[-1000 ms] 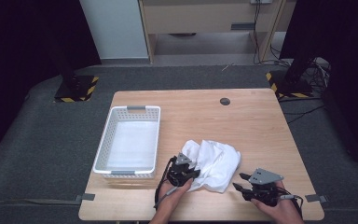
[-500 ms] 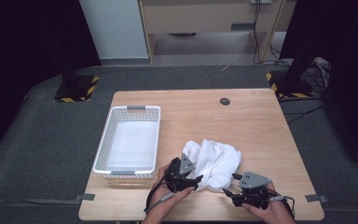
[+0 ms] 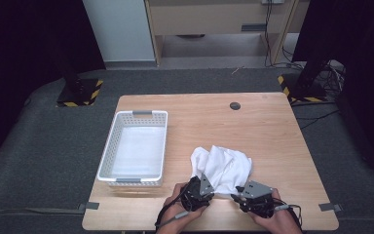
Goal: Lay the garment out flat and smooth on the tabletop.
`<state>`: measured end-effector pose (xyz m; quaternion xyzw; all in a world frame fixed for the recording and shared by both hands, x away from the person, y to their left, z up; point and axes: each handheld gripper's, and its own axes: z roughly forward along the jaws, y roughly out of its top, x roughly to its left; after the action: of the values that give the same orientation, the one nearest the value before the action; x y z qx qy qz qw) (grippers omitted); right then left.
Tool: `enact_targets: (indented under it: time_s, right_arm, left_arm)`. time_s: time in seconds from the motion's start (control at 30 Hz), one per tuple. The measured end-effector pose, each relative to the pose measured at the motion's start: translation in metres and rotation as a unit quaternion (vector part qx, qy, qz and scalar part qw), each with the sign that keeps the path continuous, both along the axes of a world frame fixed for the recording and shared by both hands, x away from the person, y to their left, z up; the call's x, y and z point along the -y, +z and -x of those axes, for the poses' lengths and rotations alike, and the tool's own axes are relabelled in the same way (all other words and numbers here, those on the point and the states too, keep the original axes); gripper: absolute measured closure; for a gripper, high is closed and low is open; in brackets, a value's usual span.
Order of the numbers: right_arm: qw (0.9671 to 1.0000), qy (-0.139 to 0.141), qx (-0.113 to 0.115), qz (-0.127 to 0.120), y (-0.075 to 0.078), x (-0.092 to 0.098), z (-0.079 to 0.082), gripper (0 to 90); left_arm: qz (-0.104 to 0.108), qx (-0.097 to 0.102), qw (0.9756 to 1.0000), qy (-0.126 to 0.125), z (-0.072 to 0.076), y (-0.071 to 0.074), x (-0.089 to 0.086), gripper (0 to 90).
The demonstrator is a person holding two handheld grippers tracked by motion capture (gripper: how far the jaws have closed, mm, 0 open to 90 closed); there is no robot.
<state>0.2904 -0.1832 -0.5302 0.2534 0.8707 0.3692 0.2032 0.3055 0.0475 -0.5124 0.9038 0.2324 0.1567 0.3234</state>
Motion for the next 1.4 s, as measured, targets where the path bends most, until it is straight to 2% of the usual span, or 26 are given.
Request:
enact_targets:
  time_s: [0.03,0.17,0.3,0.43,0.6,0.93,1.13,1.27,1.4]
  right_arm:
    - [1.0,-0.001,0.001,-0.001,0.001,0.001,0.0,71.2]
    - [0.9999,-0.003,-0.003,-0.014,0.006,0.005,0.002,81.6]
    - [0.9997,-0.002,-0.012,-0.021,0.009,0.011,0.002,83.5]
    - [0.9996,-0.006,-0.01,-0.026,0.013,0.017,0.003,84.0]
    - [0.9993,-0.022,-0.017,-0.026,0.016,0.029,0.002,84.3]
    - [0.9977,-0.054,-0.022,-0.034,0.017,0.053,-0.002,84.0]
    - [0.9968,-0.068,-0.024,-0.034,0.016,0.062,-0.004,83.5]
    - [0.9963,-0.077,-0.023,-0.03,0.014,0.063,-0.005,75.9]
    - [0.9952,-0.087,-0.015,-0.043,0.018,0.063,-0.004,63.4]
  left_arm:
    - [0.0,0.004,1.0,0.001,0.0,0.001,0.0,68.3]
    - [0.027,0.002,0.9996,0.01,-0.001,0.006,-0.002,79.1]
    - [0.049,0.008,0.9987,0.014,0.001,0.011,-0.005,81.1]
    - [0.055,0.015,0.9983,0.012,0.002,0.014,-0.005,82.1]
    - [0.065,0.023,0.9973,0.025,0.0,0.018,-0.011,83.0]
    - [0.066,0.022,0.9967,0.042,-0.007,0.017,-0.018,85.0]
    - [0.056,0.018,0.9967,0.055,-0.013,0.011,-0.024,85.0]
    - [0.046,0.005,0.9966,0.068,-0.02,0.003,-0.028,84.6]
    - [0.035,-0.011,0.9967,0.072,-0.026,-0.005,-0.028,83.5]
